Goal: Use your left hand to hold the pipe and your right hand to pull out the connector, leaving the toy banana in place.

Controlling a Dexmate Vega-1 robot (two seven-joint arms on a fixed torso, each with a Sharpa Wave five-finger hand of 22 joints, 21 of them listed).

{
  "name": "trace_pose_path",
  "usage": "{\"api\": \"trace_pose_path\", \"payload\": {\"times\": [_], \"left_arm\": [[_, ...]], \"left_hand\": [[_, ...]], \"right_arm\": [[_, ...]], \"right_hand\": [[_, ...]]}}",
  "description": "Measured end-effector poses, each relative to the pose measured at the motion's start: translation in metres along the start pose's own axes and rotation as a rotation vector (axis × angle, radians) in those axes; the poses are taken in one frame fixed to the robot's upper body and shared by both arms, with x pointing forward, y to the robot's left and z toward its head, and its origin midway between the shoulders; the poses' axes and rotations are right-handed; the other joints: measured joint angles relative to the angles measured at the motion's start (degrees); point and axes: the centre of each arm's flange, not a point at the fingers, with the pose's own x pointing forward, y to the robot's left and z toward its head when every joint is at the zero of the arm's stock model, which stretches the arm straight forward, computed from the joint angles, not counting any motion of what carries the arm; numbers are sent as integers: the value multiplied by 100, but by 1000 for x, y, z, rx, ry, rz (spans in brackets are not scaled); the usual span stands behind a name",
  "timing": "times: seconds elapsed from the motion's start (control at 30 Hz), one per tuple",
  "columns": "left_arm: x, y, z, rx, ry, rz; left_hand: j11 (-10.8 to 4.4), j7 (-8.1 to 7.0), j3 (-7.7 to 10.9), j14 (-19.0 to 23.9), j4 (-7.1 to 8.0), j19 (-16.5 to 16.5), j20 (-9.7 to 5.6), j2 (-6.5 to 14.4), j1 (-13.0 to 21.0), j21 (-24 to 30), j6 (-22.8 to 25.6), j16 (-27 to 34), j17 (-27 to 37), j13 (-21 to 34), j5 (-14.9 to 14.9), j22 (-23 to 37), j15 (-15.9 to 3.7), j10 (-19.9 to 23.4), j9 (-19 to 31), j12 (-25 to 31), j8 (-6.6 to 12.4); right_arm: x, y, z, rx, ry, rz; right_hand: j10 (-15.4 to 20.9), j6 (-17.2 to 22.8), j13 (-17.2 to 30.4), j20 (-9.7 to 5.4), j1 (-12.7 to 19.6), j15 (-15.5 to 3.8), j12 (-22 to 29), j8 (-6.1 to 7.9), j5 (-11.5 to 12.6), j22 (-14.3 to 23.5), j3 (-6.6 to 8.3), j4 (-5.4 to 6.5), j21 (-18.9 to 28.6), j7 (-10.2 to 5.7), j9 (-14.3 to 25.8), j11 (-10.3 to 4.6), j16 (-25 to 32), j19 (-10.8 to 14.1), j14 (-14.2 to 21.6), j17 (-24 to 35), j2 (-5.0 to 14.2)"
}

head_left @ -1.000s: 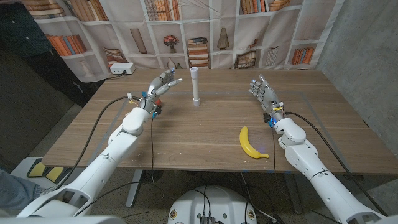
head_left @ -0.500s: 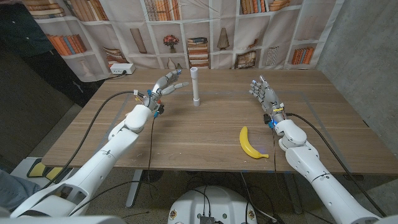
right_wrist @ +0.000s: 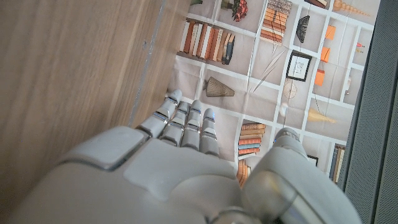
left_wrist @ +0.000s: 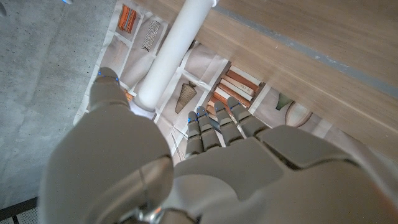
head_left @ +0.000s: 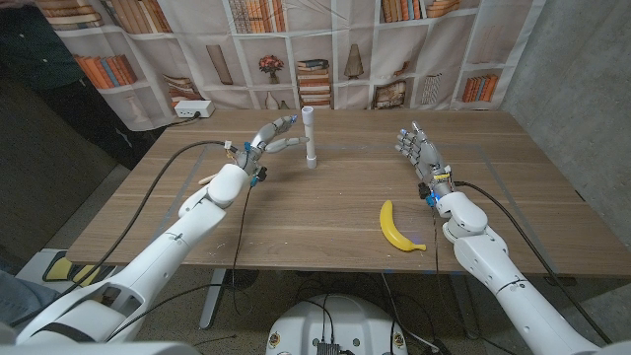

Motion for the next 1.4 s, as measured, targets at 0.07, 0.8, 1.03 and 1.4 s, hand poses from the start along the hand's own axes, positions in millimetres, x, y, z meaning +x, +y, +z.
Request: {"api": "trace_pose_path", "payload": {"times": [0.07, 0.8, 1.03, 1.4], "left_arm": [[4, -3, -2, 2, 4, -5], [37, -35, -15, -5, 14, -59], [43, -42, -15, -16, 7, -81], [48, -49, -15, -29, -12, -109]], "left_hand": [[-43, -10, 0, 62, 0, 14, -14, 17, 17, 0, 73, 0, 0, 22, 0, 0, -4, 46, 0, 0, 43], [-160, -74, 121, 348, 24, 320, 9, 263, 311, 28, 545, 0, -16, 22, 0, -1, -1, 488, -1, 43, 87], [-257, -166, 137, 728, 40, 478, -21, 339, 385, 99, 805, 98, -7, 28, -49, 4, -15, 784, -1, 90, 133], [-357, -226, 160, 1207, 64, 761, -21, 507, 475, 205, 1354, 244, 81, 129, -134, 28, -26, 1304, -1, 217, 233]], "right_arm": [[-2, -1, 0, 0, 2, -6], [-15, -6, -1, -2, 9, -30], [-18, -7, -1, -1, 9, -32], [-20, -7, -1, -1, 10, -35]], "right_hand": [[0, 0, 0, 0, 0, 0, 0, 0, 0, 0, 0, 0, 0, 0, 0, 0, 0, 0, 0, 0, 0], [103, 30, 0, 19, 23, -41, 0, 0, 0, 0, -32, -31, 0, -30, 0, -20, 0, 145, 103, -1, 23], [103, 30, 0, 0, 23, -41, 0, 0, 0, 0, -32, -31, 0, -30, -1, -20, 0, 164, 103, -1, 22], [174, 52, 0, 20, 23, -19, 0, 0, 0, 0, -32, -31, -39, -53, -1, -30, 0, 184, 126, -1, 22]]}}
